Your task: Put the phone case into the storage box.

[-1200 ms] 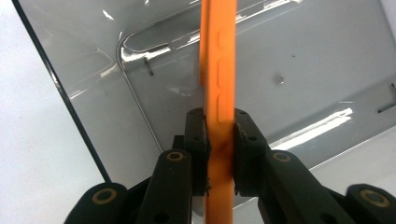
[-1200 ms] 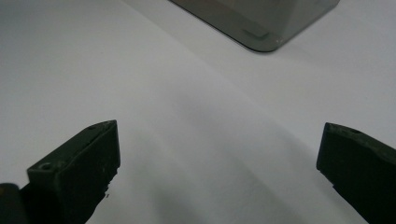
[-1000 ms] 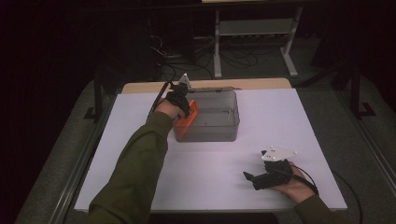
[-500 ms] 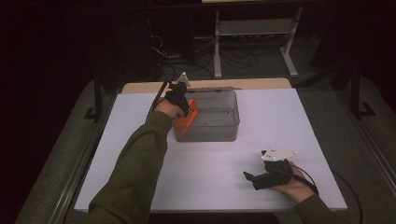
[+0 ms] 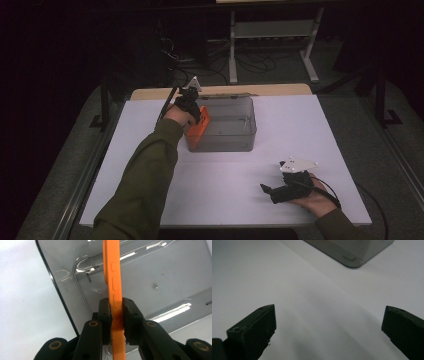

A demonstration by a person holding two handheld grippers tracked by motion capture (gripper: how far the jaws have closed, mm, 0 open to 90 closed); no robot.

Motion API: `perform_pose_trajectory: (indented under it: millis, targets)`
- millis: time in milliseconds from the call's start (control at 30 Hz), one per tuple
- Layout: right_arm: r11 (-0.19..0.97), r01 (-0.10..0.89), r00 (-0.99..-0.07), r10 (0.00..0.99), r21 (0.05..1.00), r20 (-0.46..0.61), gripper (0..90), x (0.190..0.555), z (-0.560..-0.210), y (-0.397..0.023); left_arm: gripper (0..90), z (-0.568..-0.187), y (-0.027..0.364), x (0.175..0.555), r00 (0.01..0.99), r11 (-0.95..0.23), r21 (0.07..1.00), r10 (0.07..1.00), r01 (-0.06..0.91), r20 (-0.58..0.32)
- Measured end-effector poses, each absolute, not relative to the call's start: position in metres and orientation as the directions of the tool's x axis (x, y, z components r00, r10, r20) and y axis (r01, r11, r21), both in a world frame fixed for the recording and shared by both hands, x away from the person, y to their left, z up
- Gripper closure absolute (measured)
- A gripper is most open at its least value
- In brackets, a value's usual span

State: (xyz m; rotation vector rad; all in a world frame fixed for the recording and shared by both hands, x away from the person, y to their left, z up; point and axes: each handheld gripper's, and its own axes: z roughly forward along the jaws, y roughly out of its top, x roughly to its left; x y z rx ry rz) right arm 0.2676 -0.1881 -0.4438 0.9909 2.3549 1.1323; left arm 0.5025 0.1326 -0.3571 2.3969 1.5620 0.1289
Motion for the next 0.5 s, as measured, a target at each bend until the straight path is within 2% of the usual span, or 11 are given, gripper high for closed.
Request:
perform_pose_trajectory:
  millis: [500]
  targets:
    - [0.439, 0.440, -0.697, 0.717, 0.783, -0.010, 0.0, 0.2678, -0.4439, -0.1879, 76.5, -0.3479, 0.1375, 0.5038, 0.406, -0.367, 0.304, 0.911, 0.879, -0.073]
